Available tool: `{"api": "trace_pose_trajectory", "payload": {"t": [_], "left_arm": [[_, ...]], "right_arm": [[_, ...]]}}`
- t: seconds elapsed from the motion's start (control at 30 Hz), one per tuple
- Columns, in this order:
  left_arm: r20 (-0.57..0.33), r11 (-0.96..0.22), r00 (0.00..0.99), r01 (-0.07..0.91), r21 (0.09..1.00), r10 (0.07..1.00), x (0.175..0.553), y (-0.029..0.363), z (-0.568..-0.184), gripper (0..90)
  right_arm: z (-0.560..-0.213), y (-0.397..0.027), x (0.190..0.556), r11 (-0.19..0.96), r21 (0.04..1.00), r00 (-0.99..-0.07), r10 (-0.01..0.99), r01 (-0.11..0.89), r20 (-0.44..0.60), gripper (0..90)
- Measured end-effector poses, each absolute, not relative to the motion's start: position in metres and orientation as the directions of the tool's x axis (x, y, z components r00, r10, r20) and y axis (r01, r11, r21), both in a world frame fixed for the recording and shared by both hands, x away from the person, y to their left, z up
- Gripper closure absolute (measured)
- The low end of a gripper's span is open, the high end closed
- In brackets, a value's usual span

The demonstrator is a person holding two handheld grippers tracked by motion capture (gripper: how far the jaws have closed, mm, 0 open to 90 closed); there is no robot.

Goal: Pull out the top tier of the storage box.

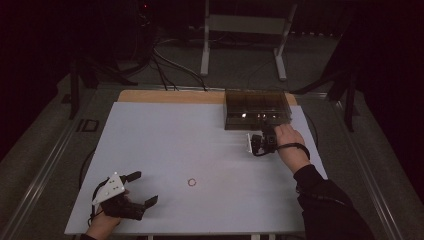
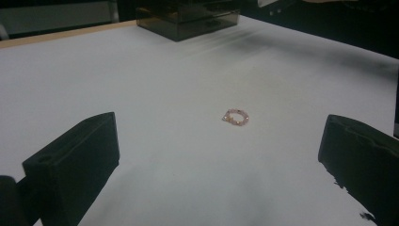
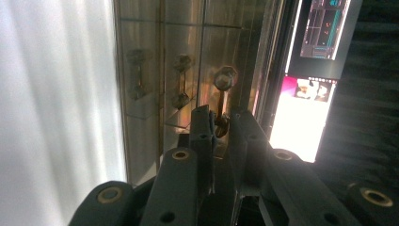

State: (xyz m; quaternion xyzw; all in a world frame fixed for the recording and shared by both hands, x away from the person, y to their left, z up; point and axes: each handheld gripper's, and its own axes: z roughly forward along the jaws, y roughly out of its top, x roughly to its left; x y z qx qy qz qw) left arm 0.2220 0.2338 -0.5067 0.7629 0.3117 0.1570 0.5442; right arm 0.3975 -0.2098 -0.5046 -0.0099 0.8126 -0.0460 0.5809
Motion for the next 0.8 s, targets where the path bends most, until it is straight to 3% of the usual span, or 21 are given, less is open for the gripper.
{"api": "trace_pose_trajectory", "payload": {"t": [0.47, 0.8], "left_arm": [[-0.099, -0.210, 0.756, 0.302, 0.930, 0.647, 0.222, 0.233, -0.506, 0.0], [-0.099, -0.212, 0.755, 0.304, 0.929, 0.648, 0.222, 0.234, -0.507, 0.0]], "right_arm": [[-0.502, -0.213, 0.397, 0.998, -0.048, -0.343, -0.035, 0.029, -0.939, 80.3], [-0.489, -0.214, 0.391, 0.994, 0.102, -0.397, 0.110, 0.042, -0.911, 61.8]]}}
